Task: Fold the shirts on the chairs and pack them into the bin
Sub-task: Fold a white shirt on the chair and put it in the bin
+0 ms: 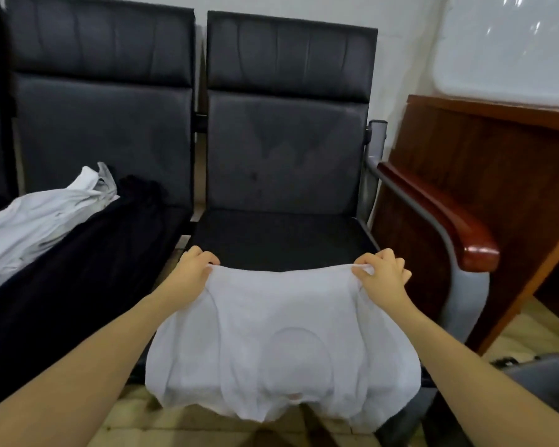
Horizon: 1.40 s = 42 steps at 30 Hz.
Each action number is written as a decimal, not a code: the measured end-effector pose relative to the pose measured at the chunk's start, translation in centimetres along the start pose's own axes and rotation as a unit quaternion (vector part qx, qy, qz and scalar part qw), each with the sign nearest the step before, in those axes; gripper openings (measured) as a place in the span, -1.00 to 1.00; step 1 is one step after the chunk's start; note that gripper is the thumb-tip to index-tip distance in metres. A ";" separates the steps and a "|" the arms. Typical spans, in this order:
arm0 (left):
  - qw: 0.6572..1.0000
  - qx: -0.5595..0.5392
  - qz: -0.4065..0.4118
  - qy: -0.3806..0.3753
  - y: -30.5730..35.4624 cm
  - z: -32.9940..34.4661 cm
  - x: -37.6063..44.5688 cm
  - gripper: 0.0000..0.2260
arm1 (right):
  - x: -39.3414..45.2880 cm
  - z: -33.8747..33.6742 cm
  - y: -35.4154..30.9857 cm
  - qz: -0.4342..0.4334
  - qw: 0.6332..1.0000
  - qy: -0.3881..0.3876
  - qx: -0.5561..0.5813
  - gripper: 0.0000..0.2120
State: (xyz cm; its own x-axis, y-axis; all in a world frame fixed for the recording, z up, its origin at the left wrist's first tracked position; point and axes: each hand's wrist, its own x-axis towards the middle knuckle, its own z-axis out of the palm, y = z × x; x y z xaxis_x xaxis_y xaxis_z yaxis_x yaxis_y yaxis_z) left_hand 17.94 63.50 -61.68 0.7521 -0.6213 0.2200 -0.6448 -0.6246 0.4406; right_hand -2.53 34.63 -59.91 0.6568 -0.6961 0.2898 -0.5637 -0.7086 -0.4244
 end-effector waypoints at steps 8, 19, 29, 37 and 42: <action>0.984 0.166 0.006 0.062 -3.3 1.7 0.0 -0.77 | 0.1 3.3 1.1 -0.012 0.998 -0.057 -0.019 -0.82; 0.997 0.025 -0.066 -0.038 -0.5 2.9 -0.9 -0.75 | -0.1 3.8 0.5 -0.056 0.994 -0.087 -0.028 -0.83; 0.991 -0.048 -0.119 0.025 1.1 1.8 0.4 -0.88 | 1.2 3.3 -0.7 0.019 0.996 -0.047 0.070 -0.89; 0.993 0.022 -0.112 0.042 1.5 2.4 6.7 -0.86 | 6.6 3.9 -1.0 -0.052 0.996 -0.061 -0.036 -0.94; 0.989 0.012 -0.132 0.066 1.0 3.1 10.3 -0.85 | 9.4 4.8 -0.2 -0.029 0.998 -0.033 -0.034 -0.88</action>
State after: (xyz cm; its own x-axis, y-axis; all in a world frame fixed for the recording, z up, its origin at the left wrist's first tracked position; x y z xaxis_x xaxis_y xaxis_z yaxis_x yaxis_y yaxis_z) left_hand 24.62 55.01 -61.70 0.9052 -0.3682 0.2121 -0.4248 -0.7694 0.4770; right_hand 6.20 28.77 -61.23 0.7197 -0.6458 0.2547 -0.5549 -0.7556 -0.3481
